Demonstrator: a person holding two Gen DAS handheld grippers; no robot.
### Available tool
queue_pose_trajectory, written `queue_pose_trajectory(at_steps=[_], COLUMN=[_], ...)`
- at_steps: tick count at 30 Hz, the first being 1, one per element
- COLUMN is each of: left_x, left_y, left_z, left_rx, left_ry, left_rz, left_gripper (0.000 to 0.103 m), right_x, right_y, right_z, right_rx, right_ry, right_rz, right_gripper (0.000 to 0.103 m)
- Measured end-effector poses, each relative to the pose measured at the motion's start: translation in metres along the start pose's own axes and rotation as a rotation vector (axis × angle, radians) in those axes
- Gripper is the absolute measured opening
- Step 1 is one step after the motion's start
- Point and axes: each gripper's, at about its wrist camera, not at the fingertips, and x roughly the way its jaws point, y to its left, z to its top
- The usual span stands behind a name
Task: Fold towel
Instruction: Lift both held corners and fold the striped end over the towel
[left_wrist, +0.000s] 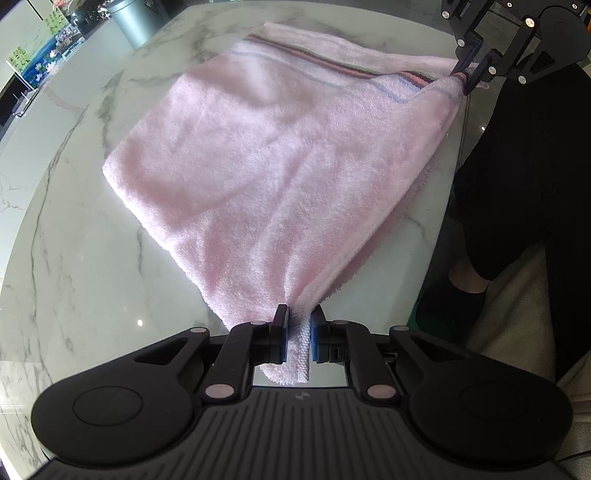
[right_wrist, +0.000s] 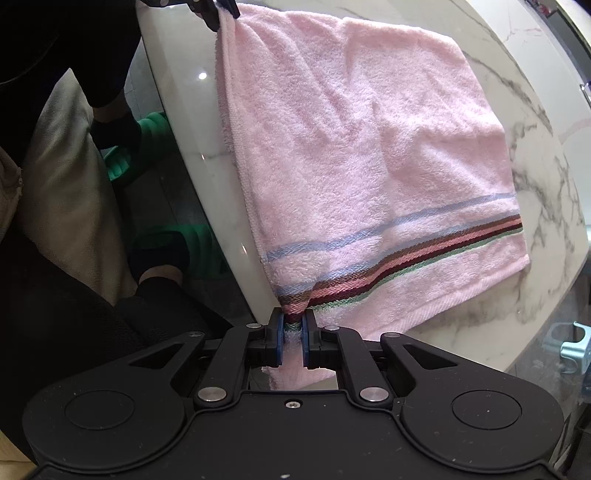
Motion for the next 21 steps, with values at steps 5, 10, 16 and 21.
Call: queue_pose_trajectory(at_steps=[5, 10, 16, 21], left_x=[-0.013, -0.019, -0.025, -0.029], left_y=[0.005, 0.009, 0.024, 0.039], left_z=[0.007, 0.011, 0.024, 0.035], left_rx=[0.031, 0.040, 0.043, 0.042], left_ry=[0.003, 0.000, -0.011, -0.026], left_rz=[0.002, 0.001, 0.012, 0.034], left_gripper=[0.010, 0.010, 0.010, 0.010], right_x=[-0.027, -0.050, -0.072, -0.084], right_y=[0.008, 0.012, 0.005, -0.014], right_z=[-0.004, -0.007, -0.008, -0.006], right_rx=[-0.024, -0.050, -0.047, -0.004], right_ry=[-0.026, -0.043, -0.066, -0.075], right_rz=[-0.010, -0.027, -0.041, -0.062], right_gripper=[0.007, 0.007, 0.007, 0.007])
